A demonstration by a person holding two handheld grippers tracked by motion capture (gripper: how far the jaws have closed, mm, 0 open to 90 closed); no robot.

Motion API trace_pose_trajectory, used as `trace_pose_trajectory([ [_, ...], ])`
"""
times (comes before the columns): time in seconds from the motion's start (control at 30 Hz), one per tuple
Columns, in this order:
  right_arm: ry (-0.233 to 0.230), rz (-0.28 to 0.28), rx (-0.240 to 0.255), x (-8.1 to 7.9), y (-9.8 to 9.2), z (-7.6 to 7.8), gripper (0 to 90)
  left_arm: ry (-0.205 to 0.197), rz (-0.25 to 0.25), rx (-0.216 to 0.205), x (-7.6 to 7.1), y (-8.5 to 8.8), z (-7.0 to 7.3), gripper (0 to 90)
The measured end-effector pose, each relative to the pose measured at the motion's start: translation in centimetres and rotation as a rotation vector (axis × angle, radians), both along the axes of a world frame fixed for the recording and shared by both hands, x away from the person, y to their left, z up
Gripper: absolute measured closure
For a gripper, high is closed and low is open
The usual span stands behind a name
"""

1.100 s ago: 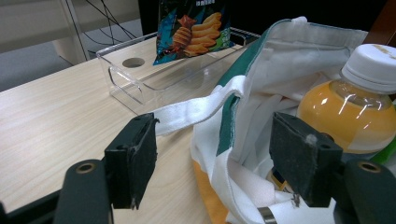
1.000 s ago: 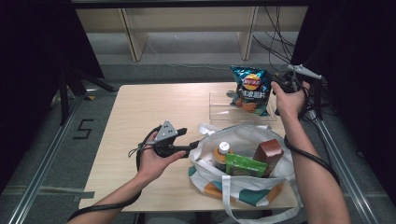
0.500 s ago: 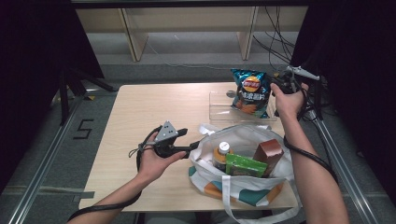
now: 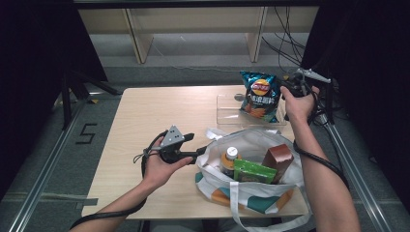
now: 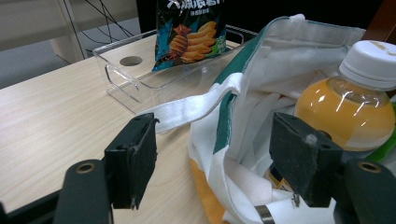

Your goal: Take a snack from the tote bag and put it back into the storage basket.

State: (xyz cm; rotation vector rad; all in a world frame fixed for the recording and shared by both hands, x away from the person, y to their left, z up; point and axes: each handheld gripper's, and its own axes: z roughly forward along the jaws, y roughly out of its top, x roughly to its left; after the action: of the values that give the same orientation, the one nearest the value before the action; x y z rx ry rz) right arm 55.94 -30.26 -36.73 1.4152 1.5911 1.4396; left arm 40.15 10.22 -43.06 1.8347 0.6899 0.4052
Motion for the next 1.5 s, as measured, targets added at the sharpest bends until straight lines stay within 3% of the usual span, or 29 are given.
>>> trace_pose_trajectory([
  [0.07, 0.012, -0.009, 0.004, 0.0, -0.1, -0.1, 90.0, 0.003, 0.003, -0.002, 0.0, 0.0, 0.0, 31.6],
  [0.13, -0.012, 0.01, -0.018, 0.2, -0.4, -0.4, 90.0, 0.0, 0.0, 0.002, 0.0, 0.0, 0.0, 31.6],
  [0.17, 0.005, -0.005, -0.018, 0.1, -0.4, -0.3, 90.0, 0.0, 0.001, 0.001, 0.0, 0.0, 0.0, 31.6],
  [0.27, -0.005, -0.004, -0.009, 0.2, -0.6, -0.6, 90.0, -0.001, -0.001, 0.003, 0.0, 0.0, 0.0, 31.6],
  [0.33, 0.028, -0.018, 0.002, 0.1, -0.6, -0.5, 90.0, 0.002, 0.0, 0.002, 0.0, 0.0, -0.1, 31.6],
  [0.4, 0.013, -0.012, 0.007, 0.2, -0.8, -0.6, 90.0, 0.003, -0.001, 0.003, 0.0, -0.1, -0.1, 31.6],
  [0.67, 0.007, -0.027, -0.026, 0.3, -1.1, -0.8, 87.4, 0.001, 0.0, 0.002, 0.0, 0.0, 0.0, 31.6],
  [0.73, -0.008, -0.02, -0.057, 0.4, -1.2, -0.9, 86.4, 0.002, 0.0, 0.001, 0.0, 0.0, -0.1, 31.6],
  [0.8, 0.021, -0.038, -0.065, 0.3, -1.1, -0.7, 85.1, 0.003, 0.0, 0.003, 0.0, -0.1, -0.1, 31.6],
  [0.87, 0.018, -0.039, -0.07, 0.3, -1.1, -0.8, 83.6, 0.003, -0.007, -0.002, 0.0, -0.1, -0.1, 31.6],
  [1.0, 0.02, -0.046, -0.074, 0.2, -1.1, -0.7, 78.1, 0.003, -0.006, -0.003, 0.0, -0.1, -0.1, 31.6],
  [1.03, 0.001, -0.04, -0.099, 0.3, -1.3, -0.8, 75.6, 0.003, -0.006, -0.002, 0.0, -0.1, -0.2, 31.6],
  [1.07, 0.021, -0.044, -0.106, 0.2, -1.2, -0.6, 73.0, 0.004, -0.007, -0.002, 0.0, -0.1, -0.2, 31.6],
  [1.13, -0.004, -0.042, -0.113, 0.2, -1.2, -0.6, 67.3, 0.003, -0.007, -0.002, 0.0, -0.1, -0.2, 31.6],
  [1.2, 0.01, -0.055, -0.094, 0.1, -0.9, -0.2, 59.8, 0.002, -0.007, -0.002, 0.0, -0.1, -0.1, 31.6],
  [1.33, -0.031, -0.055, -0.145, 0.1, -1.0, 0.1, 49.6, 0.0, -0.003, 0.007, 0.0, -0.1, -0.1, 31.6],
  [1.4, -0.012, -0.064, -0.125, -0.1, -0.8, 0.3, 48.4, 0.001, -0.001, 0.005, 0.0, -0.1, -0.1, 31.6],
  [1.47, -0.043, -0.053, -0.155, -0.2, -1.1, 0.3, 46.1, 0.001, -0.001, 0.004, -0.1, -0.1, -0.1, 31.6],
  [1.5, -0.041, -0.062, -0.137, -0.3, -1.0, 0.4, 45.1, 0.0, -0.001, 0.002, -0.1, -0.1, 0.0, 31.6],
])
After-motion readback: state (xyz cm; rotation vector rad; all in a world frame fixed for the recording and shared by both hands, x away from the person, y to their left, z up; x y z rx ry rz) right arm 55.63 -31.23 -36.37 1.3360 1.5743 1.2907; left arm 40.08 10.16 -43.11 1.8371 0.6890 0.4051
